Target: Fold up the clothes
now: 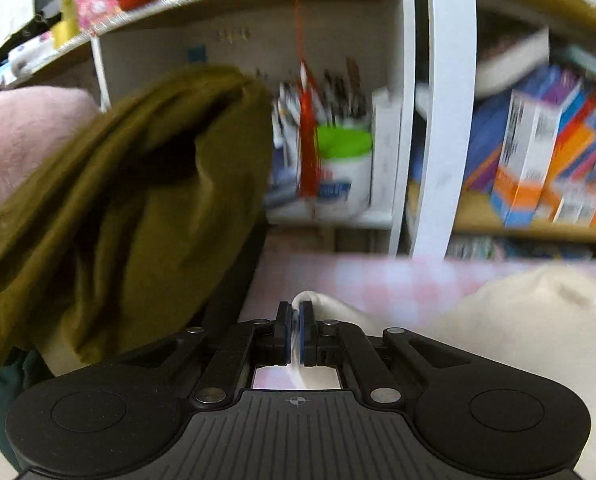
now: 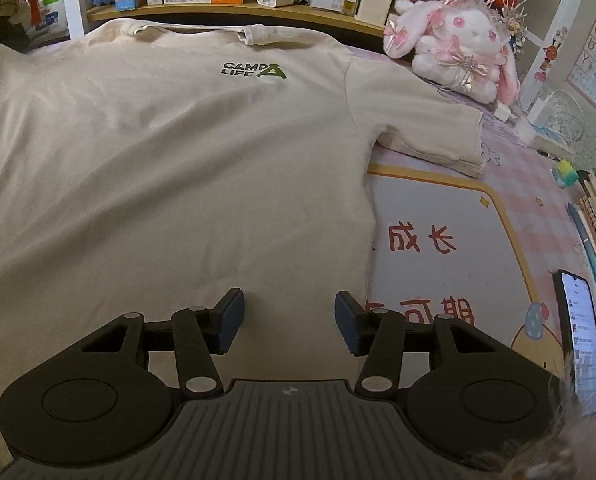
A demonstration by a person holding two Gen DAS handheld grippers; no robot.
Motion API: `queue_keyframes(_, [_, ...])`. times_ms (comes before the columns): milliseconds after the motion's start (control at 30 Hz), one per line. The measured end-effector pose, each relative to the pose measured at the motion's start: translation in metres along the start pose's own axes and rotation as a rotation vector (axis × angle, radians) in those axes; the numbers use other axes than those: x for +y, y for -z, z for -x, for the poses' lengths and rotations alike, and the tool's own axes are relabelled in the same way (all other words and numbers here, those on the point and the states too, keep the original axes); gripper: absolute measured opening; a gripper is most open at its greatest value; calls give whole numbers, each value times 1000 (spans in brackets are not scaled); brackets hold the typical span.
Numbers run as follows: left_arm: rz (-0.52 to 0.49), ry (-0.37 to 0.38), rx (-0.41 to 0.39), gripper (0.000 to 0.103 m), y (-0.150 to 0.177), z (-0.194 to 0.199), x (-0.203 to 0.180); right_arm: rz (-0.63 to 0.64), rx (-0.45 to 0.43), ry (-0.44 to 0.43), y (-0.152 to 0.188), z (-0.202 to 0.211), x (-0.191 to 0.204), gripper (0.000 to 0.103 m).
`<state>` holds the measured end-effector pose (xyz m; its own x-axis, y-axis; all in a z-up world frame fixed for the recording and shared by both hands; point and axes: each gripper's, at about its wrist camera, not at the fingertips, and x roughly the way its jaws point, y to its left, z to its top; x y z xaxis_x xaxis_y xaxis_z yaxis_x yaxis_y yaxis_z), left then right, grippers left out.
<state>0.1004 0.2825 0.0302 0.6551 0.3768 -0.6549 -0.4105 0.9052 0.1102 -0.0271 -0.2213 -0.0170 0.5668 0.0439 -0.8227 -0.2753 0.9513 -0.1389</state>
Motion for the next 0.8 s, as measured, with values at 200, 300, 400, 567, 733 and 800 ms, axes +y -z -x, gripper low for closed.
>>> queue_keyframes(200, [-104, 0, -68, 14, 2, 11, -11, 56, -18, -4, -19, 5, -6, 48])
queue_keyframes(300, [-188, 181, -121, 14, -1, 33, -40, 113, -101, -18, -47, 12, -16, 48])
queue_keyframes(400, [-195, 437, -41, 15, -2, 34, -78, 228, -155, -33, -87, 1, -19, 48])
queue_keyframes(567, [-249, 573, 56, 12, 4, 15, -154, 256, -191, -162, -165, -55, -22, 31])
queue_keyframes(733, [-214, 597, 150, 8, -17, -25, -203, 129, -107, -279, -229, -136, -25, 12])
queue_keyframes(800, [-197, 602, 196, 8, -28, -45, -221, 61, -49, -324, -249, -168, -25, 9])
